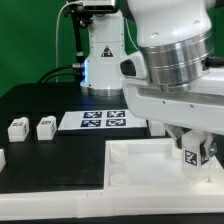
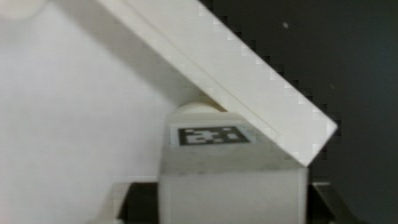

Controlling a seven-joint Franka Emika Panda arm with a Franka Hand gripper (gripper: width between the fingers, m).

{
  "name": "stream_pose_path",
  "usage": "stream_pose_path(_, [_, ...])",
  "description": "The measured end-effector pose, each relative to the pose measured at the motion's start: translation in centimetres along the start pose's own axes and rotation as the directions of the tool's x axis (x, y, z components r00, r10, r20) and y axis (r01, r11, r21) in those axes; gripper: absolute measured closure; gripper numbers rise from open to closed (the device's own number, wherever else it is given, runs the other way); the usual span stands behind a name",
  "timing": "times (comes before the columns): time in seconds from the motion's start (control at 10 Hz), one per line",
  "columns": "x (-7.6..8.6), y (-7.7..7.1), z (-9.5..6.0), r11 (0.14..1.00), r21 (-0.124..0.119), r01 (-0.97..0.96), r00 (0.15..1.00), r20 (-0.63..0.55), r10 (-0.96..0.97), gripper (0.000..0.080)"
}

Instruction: Assemble one leg

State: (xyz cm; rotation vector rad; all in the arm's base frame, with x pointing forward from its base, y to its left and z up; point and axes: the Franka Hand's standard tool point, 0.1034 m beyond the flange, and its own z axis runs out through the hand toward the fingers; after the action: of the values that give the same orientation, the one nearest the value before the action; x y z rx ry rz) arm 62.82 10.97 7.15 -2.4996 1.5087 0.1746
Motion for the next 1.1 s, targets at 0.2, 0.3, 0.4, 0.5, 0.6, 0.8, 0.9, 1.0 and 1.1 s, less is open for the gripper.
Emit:
stream_pose_path(0.2, [-0.4, 0.0, 0.1, 0.97, 0.035, -0.241, 0.97, 0.004, 0.241, 0.0501])
stream_pose_path(0.3, [-0.5, 0.0, 0.1, 0.956, 0.037, -0.291, 0.957, 0.011, 0.291, 0.0501])
stream_pose_path(0.4, [-0.6, -0.1, 0.2, 0.945, 0.037, -0.325, 0.946, 0.017, 0.324, 0.0401])
stream_pose_path(0.5, [-0.7, -0.1, 0.2, 0.957, 0.037, -0.287, 0.958, 0.016, 0.286, 0.0401])
stream_pose_path(0.6, [-0.6, 0.0, 0.3, 0.977, 0.039, -0.209, 0.978, 0.012, 0.209, 0.0253])
stream_pose_path(0.8, [-0.9, 0.0, 0.1, 0.997, -0.005, 0.075, 0.997, 0.004, -0.075, 0.0158])
stream_pose_path(0.9, [-1.1, -0.3, -0.1, 0.973, -0.023, 0.231, 0.973, 0.001, -0.231, 0.0152])
stream_pose_path(1.0, [-1.0, -0.2, 0.0, 0.939, -0.021, 0.343, 0.939, 0.002, -0.343, 0.0152])
stream_pose_path(1.1, [-0.9, -0.2, 0.0, 0.906, -0.021, 0.422, 0.907, 0.004, -0.422, 0.0152])
